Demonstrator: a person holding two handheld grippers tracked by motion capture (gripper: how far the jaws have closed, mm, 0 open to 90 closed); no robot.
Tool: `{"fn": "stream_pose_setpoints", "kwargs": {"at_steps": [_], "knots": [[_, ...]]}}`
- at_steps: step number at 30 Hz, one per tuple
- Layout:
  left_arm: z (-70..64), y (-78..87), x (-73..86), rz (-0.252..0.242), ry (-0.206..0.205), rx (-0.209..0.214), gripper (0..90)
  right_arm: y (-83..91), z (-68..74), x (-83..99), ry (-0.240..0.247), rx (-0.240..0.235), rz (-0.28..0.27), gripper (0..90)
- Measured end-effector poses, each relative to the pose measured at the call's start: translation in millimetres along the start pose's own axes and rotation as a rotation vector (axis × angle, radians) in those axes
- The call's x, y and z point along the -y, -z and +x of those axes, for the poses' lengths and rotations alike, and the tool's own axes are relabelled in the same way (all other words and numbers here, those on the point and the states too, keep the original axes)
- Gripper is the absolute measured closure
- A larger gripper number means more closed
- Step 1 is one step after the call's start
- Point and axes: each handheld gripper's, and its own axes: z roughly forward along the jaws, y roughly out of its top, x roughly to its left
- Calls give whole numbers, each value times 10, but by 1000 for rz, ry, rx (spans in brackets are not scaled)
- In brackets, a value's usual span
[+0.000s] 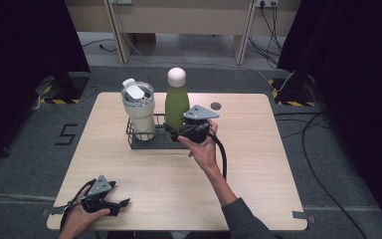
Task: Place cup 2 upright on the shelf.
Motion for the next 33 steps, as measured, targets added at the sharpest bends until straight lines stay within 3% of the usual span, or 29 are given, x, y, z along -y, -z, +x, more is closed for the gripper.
{"fn": "stream_pose_setpoints", "kwargs": {"at_steps": [22, 29, 33], "knots": [[1, 2, 1, 1, -1, 0, 129, -397, -196, -118, -11, 46, 3, 210], [1, 2, 1, 1, -1, 0, 128, -502, -268, -78, -4, 78, 13, 210], [2, 4, 1, 2, -2, 1, 129, -568, -340, -4, -28, 96, 23, 210]]}}
